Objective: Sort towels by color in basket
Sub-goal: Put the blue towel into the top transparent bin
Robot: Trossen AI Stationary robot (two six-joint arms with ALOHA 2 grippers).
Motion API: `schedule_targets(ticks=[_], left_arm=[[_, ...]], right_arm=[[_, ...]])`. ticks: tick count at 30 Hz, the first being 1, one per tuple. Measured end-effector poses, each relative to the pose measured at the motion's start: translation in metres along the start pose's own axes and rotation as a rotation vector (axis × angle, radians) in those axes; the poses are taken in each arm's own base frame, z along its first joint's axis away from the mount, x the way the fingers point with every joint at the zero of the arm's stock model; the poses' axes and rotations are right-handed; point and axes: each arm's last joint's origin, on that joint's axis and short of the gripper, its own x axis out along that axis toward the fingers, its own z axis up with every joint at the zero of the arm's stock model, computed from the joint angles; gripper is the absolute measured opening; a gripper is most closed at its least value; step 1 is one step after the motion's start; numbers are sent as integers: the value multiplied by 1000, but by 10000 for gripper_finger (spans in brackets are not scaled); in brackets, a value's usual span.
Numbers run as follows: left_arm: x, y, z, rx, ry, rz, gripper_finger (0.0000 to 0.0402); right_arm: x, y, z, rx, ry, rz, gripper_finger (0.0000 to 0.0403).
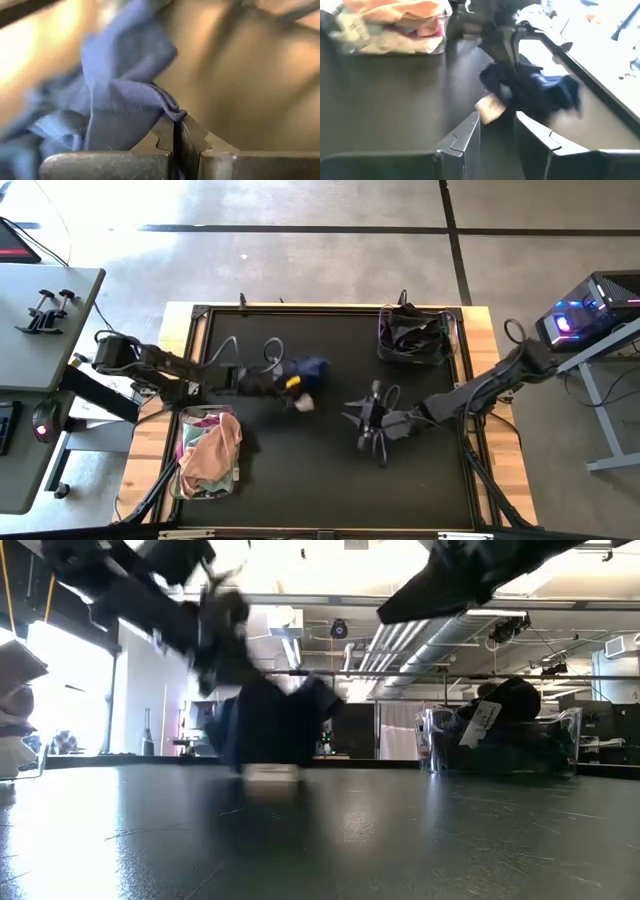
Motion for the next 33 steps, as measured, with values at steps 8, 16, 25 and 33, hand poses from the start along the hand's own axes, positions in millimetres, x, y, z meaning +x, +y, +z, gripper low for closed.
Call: schedule_targets(ticks=[8,16,25,33], left_arm=[[-18,-55,12,-6,-289,-232,1],[-18,-56,2,-17,-250,-125,17],[-28,-58,13,48,-310,-184,124],[-71,-70,17,212,-344,-231,135]], right_arm=[[2,-6,11,-103,-60,95,123],[46,-18,-5,-33,-17,226,237],[93,-3,-42,-68,159,273,278],[111,-1,-76,-65,390,313,194]])
